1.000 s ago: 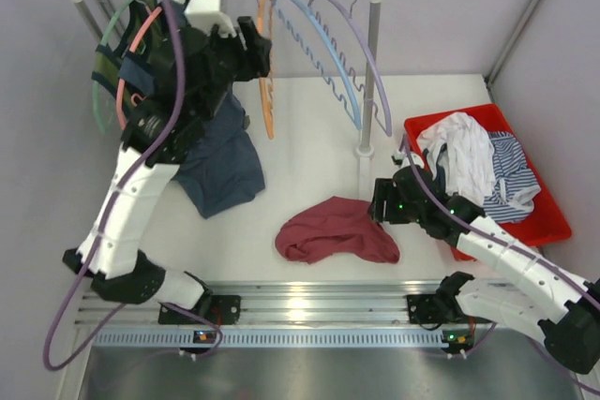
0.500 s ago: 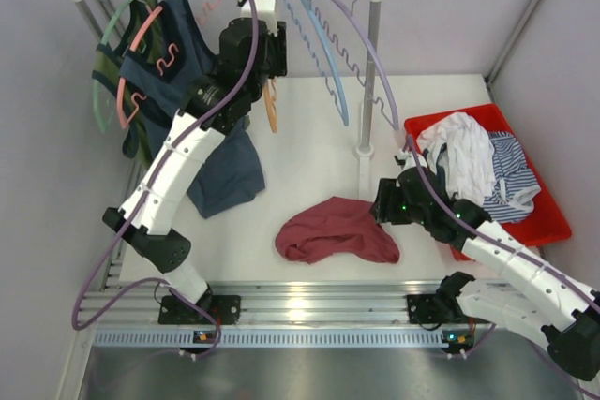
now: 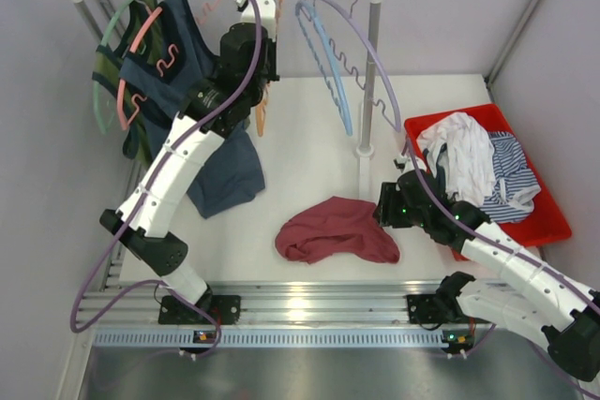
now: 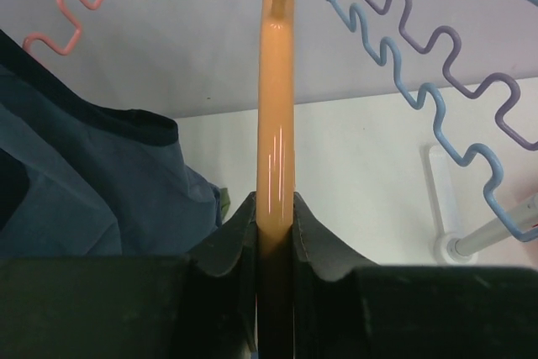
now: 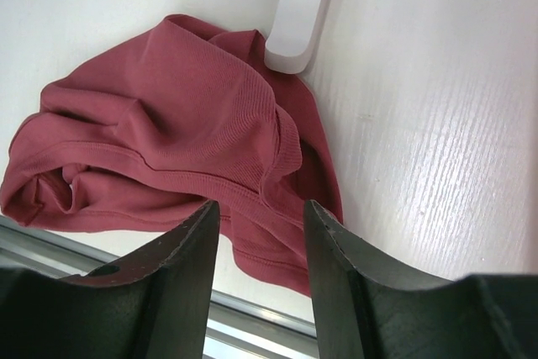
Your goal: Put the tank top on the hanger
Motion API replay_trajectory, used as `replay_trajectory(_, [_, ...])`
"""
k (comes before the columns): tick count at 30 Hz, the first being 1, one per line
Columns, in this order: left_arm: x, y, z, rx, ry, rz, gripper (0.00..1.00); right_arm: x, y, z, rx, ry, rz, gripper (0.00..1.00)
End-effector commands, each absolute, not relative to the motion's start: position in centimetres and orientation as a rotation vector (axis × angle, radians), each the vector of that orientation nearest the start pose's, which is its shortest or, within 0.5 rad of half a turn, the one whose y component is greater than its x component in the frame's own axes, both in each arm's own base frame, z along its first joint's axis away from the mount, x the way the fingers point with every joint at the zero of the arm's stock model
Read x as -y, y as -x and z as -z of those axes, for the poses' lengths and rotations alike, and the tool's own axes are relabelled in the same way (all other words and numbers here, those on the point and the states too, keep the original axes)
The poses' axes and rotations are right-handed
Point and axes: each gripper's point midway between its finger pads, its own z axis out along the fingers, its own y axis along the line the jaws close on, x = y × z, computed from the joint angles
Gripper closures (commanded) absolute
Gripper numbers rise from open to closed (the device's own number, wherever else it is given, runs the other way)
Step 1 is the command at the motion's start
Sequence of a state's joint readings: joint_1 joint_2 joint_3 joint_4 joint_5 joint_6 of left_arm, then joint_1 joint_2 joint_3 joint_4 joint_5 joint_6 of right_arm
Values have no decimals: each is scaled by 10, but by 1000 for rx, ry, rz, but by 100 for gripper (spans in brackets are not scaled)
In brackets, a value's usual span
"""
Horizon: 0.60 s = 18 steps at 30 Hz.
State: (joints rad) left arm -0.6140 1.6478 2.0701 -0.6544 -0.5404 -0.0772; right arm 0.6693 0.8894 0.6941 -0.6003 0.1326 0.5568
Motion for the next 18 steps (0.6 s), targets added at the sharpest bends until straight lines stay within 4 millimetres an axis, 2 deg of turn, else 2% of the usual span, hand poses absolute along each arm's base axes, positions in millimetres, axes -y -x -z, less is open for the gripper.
replay_trajectory(1, [171, -407, -485, -1652, -48, 16, 100, -156, -205, -134, -2370, 76, -436, 56])
replay_trajectory(7, [161, -402, -511, -1576, -4, 13, 100, -157, -207, -136, -2359, 88, -437, 56])
replay_trajectory(13, [151, -387, -542, -1474, 1, 39, 100, -158, -210, -136, -2353, 103, -431, 57])
replay_trajectory(18, [152, -383, -540, -1480, -26, 47, 100, -158, -210, -135, -2354, 106, -427, 57])
